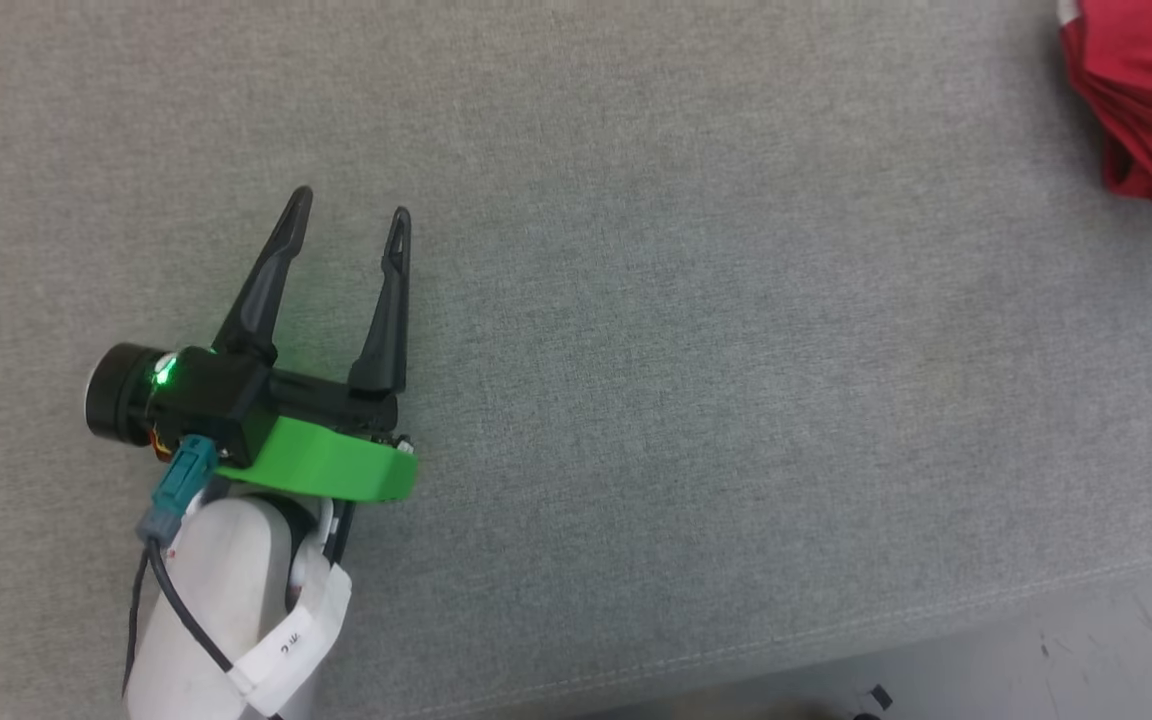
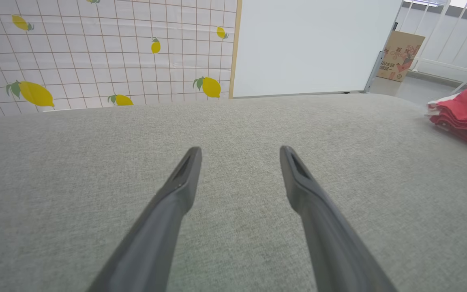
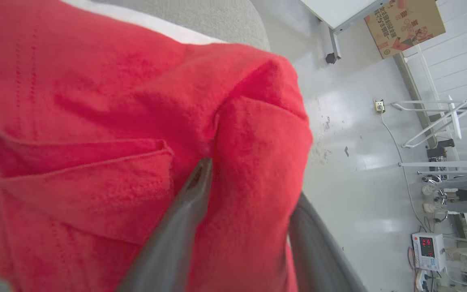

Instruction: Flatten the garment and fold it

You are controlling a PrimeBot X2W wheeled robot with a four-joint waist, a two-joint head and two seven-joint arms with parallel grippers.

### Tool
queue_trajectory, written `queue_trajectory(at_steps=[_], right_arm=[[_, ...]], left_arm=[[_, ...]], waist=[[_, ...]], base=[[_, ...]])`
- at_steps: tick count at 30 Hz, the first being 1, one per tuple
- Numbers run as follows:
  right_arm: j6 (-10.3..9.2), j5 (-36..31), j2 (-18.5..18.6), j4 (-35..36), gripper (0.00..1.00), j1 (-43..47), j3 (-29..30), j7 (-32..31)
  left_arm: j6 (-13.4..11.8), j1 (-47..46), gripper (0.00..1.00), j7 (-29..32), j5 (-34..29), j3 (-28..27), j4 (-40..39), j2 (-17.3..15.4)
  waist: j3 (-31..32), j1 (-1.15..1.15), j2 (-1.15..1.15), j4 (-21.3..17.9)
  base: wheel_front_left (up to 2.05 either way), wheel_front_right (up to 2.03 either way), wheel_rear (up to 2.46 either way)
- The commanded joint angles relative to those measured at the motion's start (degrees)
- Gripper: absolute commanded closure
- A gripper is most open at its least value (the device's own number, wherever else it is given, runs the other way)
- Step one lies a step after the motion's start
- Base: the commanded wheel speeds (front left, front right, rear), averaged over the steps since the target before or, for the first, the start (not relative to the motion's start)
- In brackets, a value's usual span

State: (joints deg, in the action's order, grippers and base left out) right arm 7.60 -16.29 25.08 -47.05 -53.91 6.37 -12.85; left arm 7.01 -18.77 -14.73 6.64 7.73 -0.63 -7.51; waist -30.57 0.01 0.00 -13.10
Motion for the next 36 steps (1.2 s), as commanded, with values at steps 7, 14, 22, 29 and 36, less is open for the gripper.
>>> queue_trajectory(at_steps=[7, 14, 22, 29, 36], right_arm=[[-0.11, 2.53, -1.36, 1.25, 0.00, 4.72, 3.22, 9.52], [-0.11, 11.81, -4.65, 6.76, 0.00, 13.17, 1.92, 19.35], [-0.11, 22.24, -8.76, 21.39, 0.00, 27.32, -2.98, 25.40], [-0.11, 23.31, -14.93, 36.00, 0.00, 40.69, -0.97, 26.84], [-0.11, 22.16, -20.13, 42.24, 0.00, 49.29, 0.52, 27.63]], left_arm=[[-0.15, 3.84, 0.00, -0.27, 2.55, -1.09, 2.25, 2.17], [-0.17, 7.48, 0.00, -0.27, 4.42, -2.10, 4.59, 3.69], [-0.82, 10.13, 0.00, -0.27, 5.68, -3.37, 6.38, 4.43], [-1.88, 11.47, 0.00, -0.27, 6.61, -3.30, 7.75, 4.60], [-2.87, 12.66, 0.00, -0.27, 8.11, -2.44, 8.98, 4.62]], waist=[[10.89, -0.01, 0.00, 4.01], [18.48, -0.01, 0.00, 7.56], [23.90, -0.01, 0.00, 11.22], [26.23, -0.01, 0.00, 14.08], [28.21, -0.01, 0.00, 15.39]], base=[[0.00, 0.00, 0.00], [0.00, 0.00, 0.00], [0.00, 0.00, 0.00], [0.00, 0.00, 0.00], [0.00, 0.00, 0.00]])
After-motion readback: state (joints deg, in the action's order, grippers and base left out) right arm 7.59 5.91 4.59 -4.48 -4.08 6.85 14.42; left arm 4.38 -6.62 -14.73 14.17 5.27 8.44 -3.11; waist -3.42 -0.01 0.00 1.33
